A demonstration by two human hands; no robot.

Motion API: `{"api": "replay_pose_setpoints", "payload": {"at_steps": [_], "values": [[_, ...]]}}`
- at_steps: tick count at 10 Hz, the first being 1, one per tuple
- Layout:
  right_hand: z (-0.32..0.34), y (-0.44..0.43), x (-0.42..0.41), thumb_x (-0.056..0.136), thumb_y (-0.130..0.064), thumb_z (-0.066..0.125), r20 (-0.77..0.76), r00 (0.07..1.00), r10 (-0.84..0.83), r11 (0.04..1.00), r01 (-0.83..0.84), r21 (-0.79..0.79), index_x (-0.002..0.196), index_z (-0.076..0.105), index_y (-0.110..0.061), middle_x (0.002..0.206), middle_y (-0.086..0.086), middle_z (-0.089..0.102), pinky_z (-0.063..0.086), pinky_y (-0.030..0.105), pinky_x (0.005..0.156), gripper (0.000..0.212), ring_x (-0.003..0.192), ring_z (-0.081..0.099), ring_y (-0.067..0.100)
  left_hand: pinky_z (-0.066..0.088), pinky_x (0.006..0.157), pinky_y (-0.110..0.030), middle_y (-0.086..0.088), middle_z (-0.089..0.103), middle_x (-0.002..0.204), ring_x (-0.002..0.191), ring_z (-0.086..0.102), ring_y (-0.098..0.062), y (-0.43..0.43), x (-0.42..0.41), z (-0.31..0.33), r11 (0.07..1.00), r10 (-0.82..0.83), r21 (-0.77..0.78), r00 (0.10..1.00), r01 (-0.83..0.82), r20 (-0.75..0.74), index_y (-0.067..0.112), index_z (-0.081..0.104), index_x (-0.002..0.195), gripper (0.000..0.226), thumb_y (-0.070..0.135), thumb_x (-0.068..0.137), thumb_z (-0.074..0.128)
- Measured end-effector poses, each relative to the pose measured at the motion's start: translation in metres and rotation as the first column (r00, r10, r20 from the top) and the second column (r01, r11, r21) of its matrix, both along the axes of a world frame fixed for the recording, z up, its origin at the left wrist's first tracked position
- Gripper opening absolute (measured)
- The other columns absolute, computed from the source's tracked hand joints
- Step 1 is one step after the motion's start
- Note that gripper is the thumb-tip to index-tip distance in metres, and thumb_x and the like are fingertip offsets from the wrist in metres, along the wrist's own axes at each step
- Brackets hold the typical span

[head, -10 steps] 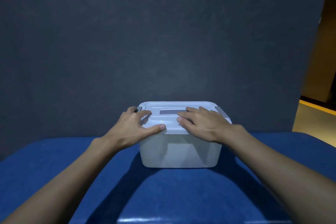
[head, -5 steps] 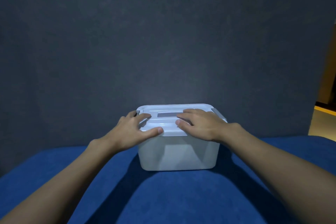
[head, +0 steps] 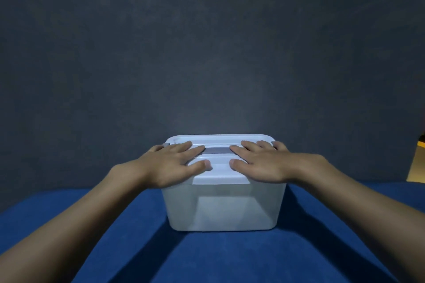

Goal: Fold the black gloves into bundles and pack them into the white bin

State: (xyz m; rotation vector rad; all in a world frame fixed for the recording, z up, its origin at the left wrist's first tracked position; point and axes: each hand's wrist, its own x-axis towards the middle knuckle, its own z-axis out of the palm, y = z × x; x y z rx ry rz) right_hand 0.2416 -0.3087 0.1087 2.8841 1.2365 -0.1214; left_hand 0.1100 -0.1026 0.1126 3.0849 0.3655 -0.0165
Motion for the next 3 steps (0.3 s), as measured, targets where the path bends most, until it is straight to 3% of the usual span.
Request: {"api": "replay_pose_setpoints", "payload": {"at_steps": [1, 2, 3], "values": [[0.005, 0.001, 0.003, 0.088, -0.071, 0.009, 0.005, 0.999, 0.036, 0.999, -0.036, -0.030, 0.149, 0.001, -0.048, 0.162, -0.012, -0.002, -0.004, 0.050, 0.118, 0.066, 0.150, -0.005, 0.022, 0.003, 0.123, -0.039, 0.013, 0.000, 0.167, 0.154, 0.000, -0.013, 0.001, 0.003, 0.004, 0.999, -0.035, 0.036, 0.998, 0.037, -0.042, 0.053, 0.001, 0.154, 0.076, 0.084, 0.084, 0.010], [0.014, 0.004, 0.008, 0.088, -0.072, 0.014, 0.004, 0.996, 0.086, 0.996, -0.086, 0.002, 0.144, 0.020, -0.046, 0.152, -0.010, 0.022, 0.009, 0.049, 0.115, 0.062, 0.144, 0.012, 0.016, 0.015, 0.119, -0.040, 0.020, 0.020, 0.159, 0.149, 0.016, -0.008, 0.008, 0.007, 0.016, 0.994, -0.077, 0.071, 0.995, 0.082, -0.070, 0.057, 0.015, 0.149, 0.074, 0.085, 0.081, 0.006], [0.036, 0.016, 0.014, 0.091, -0.068, 0.009, 0.082, 0.992, 0.096, 0.985, -0.106, 0.138, 0.104, 0.052, -0.038, 0.118, -0.008, 0.046, 0.024, 0.049, 0.108, 0.054, 0.122, 0.038, 0.018, 0.037, 0.101, -0.040, 0.020, 0.051, 0.118, 0.115, 0.050, -0.006, 0.010, 0.023, 0.043, 0.993, -0.114, -0.001, 0.990, 0.114, 0.086, 0.054, 0.050, 0.110, 0.059, 0.083, 0.082, 0.007]]}}
